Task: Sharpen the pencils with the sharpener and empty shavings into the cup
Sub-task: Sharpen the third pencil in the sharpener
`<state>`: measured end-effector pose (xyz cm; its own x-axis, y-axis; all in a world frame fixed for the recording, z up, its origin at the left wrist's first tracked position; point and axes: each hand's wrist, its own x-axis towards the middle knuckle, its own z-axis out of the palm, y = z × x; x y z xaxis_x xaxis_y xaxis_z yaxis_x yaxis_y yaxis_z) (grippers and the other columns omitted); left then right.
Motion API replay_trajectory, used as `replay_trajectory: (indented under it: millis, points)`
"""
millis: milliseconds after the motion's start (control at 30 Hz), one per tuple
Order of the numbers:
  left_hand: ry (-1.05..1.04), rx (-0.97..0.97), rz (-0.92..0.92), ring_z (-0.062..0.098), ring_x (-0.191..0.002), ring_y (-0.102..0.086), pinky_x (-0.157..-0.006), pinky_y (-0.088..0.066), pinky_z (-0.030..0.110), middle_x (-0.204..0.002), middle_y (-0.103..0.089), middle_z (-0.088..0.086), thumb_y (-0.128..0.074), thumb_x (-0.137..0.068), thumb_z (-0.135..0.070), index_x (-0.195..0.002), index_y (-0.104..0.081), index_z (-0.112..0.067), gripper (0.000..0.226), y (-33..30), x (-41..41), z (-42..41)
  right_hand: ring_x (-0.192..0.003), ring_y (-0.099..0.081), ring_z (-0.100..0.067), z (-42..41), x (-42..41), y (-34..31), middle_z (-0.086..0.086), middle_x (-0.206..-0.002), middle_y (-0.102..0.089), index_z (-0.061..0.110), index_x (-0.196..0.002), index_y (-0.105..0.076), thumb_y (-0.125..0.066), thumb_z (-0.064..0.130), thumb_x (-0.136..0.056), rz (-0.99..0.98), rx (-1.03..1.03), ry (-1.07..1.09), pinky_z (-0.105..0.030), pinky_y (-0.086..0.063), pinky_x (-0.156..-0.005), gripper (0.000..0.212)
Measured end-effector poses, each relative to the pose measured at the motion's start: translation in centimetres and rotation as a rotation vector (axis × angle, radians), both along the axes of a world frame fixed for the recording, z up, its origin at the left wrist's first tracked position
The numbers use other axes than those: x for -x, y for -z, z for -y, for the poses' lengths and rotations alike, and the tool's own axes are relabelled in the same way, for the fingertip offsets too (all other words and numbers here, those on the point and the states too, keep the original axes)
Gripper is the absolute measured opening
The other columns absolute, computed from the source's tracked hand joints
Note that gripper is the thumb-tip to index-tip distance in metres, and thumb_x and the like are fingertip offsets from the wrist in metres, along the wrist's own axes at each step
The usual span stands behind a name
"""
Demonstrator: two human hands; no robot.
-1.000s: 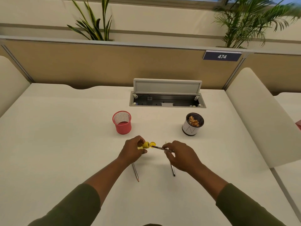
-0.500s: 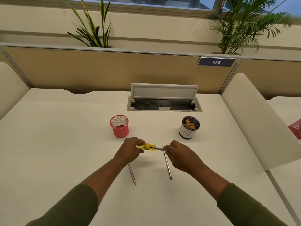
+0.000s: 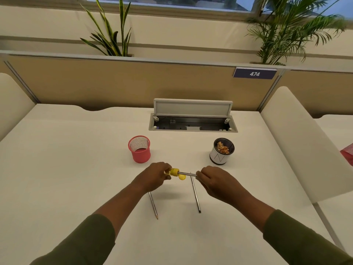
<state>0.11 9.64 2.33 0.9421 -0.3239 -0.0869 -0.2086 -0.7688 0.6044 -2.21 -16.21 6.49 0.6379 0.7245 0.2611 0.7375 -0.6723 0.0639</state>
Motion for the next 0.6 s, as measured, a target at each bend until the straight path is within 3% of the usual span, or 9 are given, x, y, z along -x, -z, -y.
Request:
replay_trajectory:
  millis: [133, 267, 333, 400, 467, 533, 600]
  points:
    - [0.023, 0.036, 0.093, 0.021, -0.081, -0.059, -0.075, -0.052, 0.037, -0.092, -0.066, 0.008, -0.067, -0.083, -0.006, -0.104, -0.066, -0.009, 0.021, -0.4, -0.2, 0.3, -0.05, -0.038, -0.02, 0.3, 0.3, 0.1, -0.002, -0.065, -0.047, 0.009, -0.085, -0.062, -0.054, 0.024, -0.095, 0.041, -0.069, 0.015, -0.031, -0.025, -0.042, 0.019]
    - [0.0, 0.108, 0.18, 0.016, -0.07, -0.061, -0.066, -0.056, 0.029, -0.08, -0.065, 0.006, -0.065, -0.076, 0.008, -0.093, -0.069, -0.008, 0.024, -0.5, -0.2, 0.5, -0.045, -0.041, -0.021, -1.0, 1.0, 0.2, -0.002, -0.057, -0.05, 0.009, -0.071, -0.061, -0.049, 0.026, -0.095, -0.121, -0.267, 0.172, -0.029, -0.031, -0.04, 0.032]
    - [-0.001, 0.096, 0.217, 0.017, -0.07, -0.058, -0.065, -0.054, 0.031, -0.079, -0.065, 0.005, -0.066, -0.075, 0.008, -0.092, -0.069, -0.009, 0.024, -0.5, -0.3, 0.5, -0.046, -0.042, -0.018, -2.1, 1.1, -0.4, -0.002, -0.052, -0.05, 0.009, -0.066, -0.063, -0.051, 0.03, -0.097, -0.455, -0.429, 0.43, -0.029, -0.032, -0.046, 0.039]
    - [0.002, 0.069, 0.23, 0.019, -0.073, -0.059, -0.066, -0.054, 0.033, -0.082, -0.067, 0.006, -0.067, -0.074, 0.007, -0.095, -0.07, -0.009, 0.026, -0.5, -0.5, 0.5, -0.043, -0.034, -0.017, -2.8, 0.8, -0.8, -0.006, -0.053, -0.044, 0.007, -0.064, -0.065, -0.055, 0.03, -0.095, -0.924, -0.75, 0.683, -0.026, -0.028, -0.044, 0.041]
    - [-0.008, 0.08, 0.192, 0.02, -0.075, -0.06, -0.068, -0.056, 0.034, -0.086, -0.067, 0.007, -0.065, -0.074, 0.008, -0.097, -0.069, -0.008, 0.028, -0.2, -0.5, 0.4, -0.042, -0.031, -0.015, -3.4, 0.7, -1.4, -0.007, -0.055, -0.041, 0.005, -0.065, -0.066, -0.055, 0.029, -0.095, -1.134, -0.837, 0.781, -0.023, -0.025, -0.042, 0.04]
    - [-0.005, 0.092, 0.128, 0.019, -0.076, -0.063, -0.07, -0.058, 0.035, -0.088, -0.065, 0.006, -0.061, -0.076, 0.01, -0.096, -0.067, -0.008, 0.028, 0.0, -0.6, 0.1, -0.043, -0.039, -0.01, -3.5, 1.2, -2.1, 0.001, -0.053, -0.047, 0.008, -0.07, -0.068, -0.051, 0.03, -0.096, -0.949, -0.626, 0.657, -0.022, -0.03, -0.044, 0.039]
    - [0.019, 0.09, 0.063, 0.018, -0.078, -0.064, -0.074, -0.058, 0.036, -0.09, -0.064, 0.005, -0.058, -0.079, 0.009, -0.096, -0.065, -0.008, 0.025, -0.3, -0.7, -0.1, -0.058, -0.049, -0.012, -3.2, 1.7, -2.4, 0.003, -0.064, -0.054, 0.012, -0.078, -0.062, -0.049, 0.029, -0.094, -0.694, -0.4, 0.513, -0.025, -0.036, -0.051, 0.027]
